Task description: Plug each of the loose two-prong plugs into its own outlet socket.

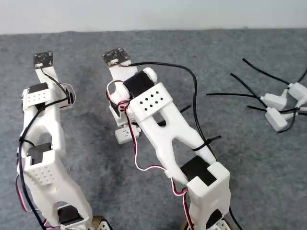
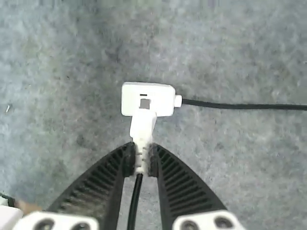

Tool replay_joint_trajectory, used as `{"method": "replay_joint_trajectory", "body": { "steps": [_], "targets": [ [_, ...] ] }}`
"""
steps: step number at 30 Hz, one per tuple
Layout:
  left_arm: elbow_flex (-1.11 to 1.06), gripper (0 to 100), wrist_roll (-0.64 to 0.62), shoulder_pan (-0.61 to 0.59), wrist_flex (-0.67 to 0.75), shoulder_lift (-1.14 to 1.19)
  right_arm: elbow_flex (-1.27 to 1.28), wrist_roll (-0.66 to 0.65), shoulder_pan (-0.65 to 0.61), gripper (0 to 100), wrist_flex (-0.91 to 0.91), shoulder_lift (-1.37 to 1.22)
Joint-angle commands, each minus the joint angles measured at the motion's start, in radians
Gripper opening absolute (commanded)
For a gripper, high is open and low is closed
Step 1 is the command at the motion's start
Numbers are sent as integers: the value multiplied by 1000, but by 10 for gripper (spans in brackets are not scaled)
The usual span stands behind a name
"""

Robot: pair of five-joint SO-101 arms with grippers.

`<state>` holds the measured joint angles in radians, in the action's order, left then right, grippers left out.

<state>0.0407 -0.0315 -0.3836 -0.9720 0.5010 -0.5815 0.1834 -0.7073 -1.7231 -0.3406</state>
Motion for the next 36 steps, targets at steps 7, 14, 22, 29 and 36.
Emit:
{"method": "replay_joint_trajectory", "body": {
  "steps": [7,14,22,29,36],
  "targets": [
    [4,127,-9,-9,20,-64,-41,-97,-18,8,-50,-44],
    [4,127,-9,-9,20,-64,-43,-120,8,8,-41,-142],
    [4,127,-9,-9,20,-64,-43,-133,12,8,25,-151],
    [4,127,-9,-9,20,-64,-43,-140,16,8,65,-179],
    [4,127,-9,-9,20,-64,-44,-137,15,8,90,-203]
  ]
}}
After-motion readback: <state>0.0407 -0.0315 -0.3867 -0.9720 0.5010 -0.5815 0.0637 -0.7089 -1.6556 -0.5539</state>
